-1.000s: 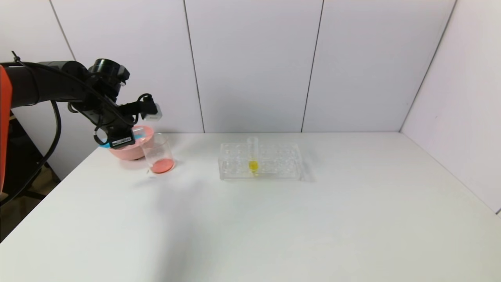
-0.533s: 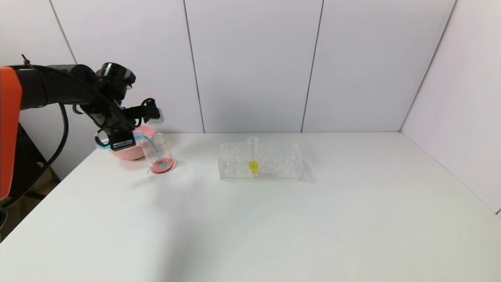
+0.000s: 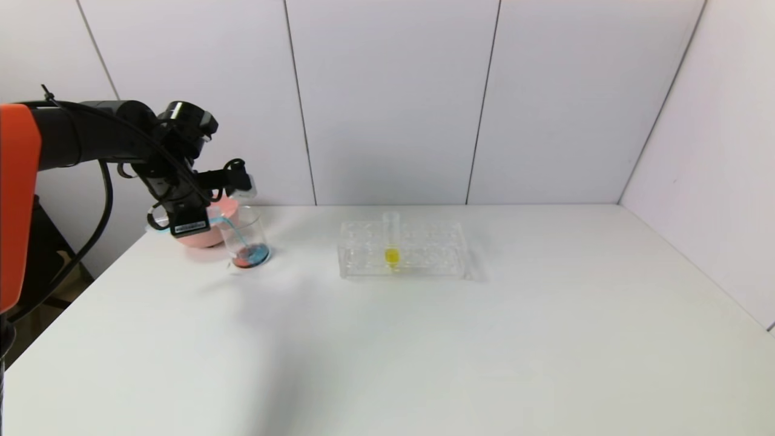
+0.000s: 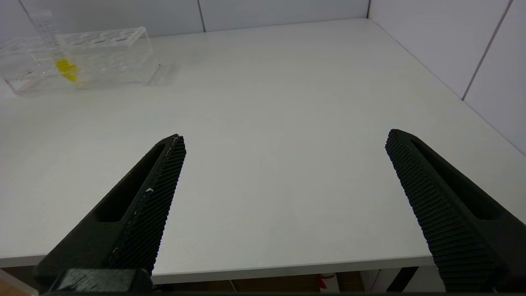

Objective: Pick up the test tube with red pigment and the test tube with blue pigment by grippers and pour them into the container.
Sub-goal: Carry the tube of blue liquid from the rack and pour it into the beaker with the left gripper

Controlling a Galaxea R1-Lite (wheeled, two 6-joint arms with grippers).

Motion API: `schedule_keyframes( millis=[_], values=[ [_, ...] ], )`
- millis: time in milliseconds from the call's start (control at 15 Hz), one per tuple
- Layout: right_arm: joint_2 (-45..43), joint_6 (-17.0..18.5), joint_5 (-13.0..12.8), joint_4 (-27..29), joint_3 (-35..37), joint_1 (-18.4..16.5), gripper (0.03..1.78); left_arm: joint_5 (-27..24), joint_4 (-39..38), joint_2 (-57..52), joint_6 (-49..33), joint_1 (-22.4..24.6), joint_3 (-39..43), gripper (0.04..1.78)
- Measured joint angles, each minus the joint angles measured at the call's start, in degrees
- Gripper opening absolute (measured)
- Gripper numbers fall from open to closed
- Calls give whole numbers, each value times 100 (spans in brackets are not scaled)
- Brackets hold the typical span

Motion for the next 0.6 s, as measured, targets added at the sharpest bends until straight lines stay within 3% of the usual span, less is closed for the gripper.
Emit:
schedule_keyframes(
  millis=[600],
  values=[
    [0,-1,0,0,0,0,177,689,-74,-57,93,-232,-57,45]
  ],
)
